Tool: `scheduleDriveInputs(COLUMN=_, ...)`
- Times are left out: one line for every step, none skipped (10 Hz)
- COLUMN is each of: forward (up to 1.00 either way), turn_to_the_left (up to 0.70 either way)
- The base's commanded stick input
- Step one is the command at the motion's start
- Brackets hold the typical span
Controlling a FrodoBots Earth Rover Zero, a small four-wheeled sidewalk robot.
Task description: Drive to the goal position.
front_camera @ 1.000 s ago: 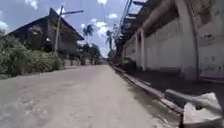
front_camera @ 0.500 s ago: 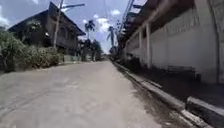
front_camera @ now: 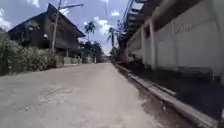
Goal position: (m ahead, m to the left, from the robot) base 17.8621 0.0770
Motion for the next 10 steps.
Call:
scheduleDriveInputs(forward=1.0, turn_to_the_left=-0.03)
scheduleDriveInputs(forward=1.0, turn_to_the_left=-0.02)
scheduleDriveInputs(forward=1.0, turn_to_the_left=-0.02)
scheduleDriveInputs(forward=1.0, turn_to_the_left=0.0)
scheduleDriveInputs(forward=1.0, turn_to_the_left=0.0)
scheduleDriveInputs(forward=1.0, turn_to_the_left=0.0)
scheduleDriveInputs(forward=1.0, turn_to_the_left=0.0)
scheduleDriveInputs(forward=1.0, turn_to_the_left=0.0)
scheduleDriveInputs(forward=1.0, turn_to_the_left=-0.31)
scheduleDriveInputs(forward=1.0, turn_to_the_left=-0.4)
